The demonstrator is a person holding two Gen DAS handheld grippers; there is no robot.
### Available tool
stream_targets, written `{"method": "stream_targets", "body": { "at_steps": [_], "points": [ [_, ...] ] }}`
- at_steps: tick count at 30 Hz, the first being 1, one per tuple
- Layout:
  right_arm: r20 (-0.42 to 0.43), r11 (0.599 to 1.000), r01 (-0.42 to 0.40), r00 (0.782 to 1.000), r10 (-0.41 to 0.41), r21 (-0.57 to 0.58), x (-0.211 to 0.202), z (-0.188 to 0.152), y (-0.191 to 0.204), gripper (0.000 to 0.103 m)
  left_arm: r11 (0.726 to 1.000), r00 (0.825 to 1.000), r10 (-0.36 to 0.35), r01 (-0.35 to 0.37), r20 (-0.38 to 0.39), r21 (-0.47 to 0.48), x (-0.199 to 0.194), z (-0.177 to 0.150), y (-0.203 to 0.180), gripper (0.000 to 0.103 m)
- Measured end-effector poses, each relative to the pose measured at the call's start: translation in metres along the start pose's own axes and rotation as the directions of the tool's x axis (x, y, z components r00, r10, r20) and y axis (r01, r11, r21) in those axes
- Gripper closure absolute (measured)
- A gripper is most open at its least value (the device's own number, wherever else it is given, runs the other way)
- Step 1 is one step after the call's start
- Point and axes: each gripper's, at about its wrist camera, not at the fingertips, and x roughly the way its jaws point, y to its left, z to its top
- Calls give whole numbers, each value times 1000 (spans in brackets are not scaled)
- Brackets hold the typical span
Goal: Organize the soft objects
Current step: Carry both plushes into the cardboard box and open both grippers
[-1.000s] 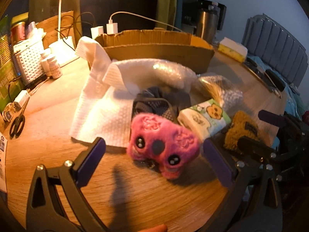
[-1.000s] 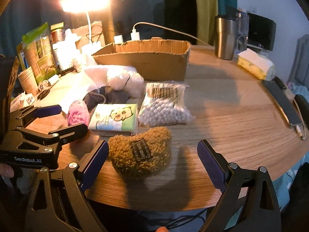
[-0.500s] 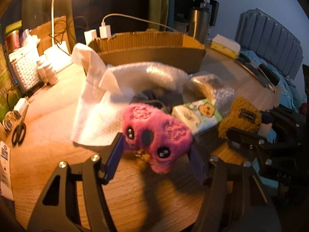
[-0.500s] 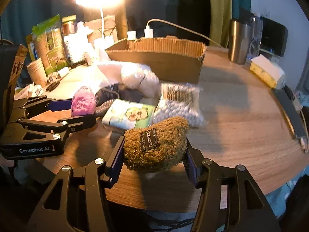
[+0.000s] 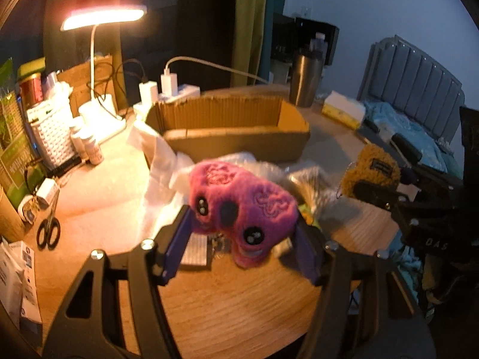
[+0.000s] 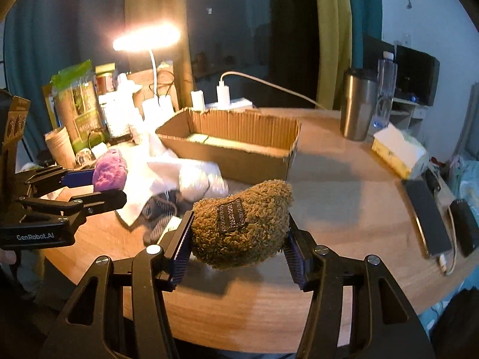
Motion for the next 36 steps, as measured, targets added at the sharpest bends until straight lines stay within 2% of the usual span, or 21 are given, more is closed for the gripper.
{"method": "stream_targets", "body": {
  "at_steps": [19, 27, 36],
  "points": [
    [49, 1000, 22, 999, -21, -9, 20, 61, -28, 45, 999, 993, -49, 50, 104, -4, 19, 77, 6, 39],
    [34, 1000, 13, 999, -13, -3, 47, 82, -41, 45, 998, 994, -61, 63, 90, -23, 51, 99, 12, 39],
    [-18, 1000, -27, 999, 27, 13, 89, 93, -51, 45, 996, 997, -74, 75, 33, -48, 98, 111, 16, 39]
  ]
}}
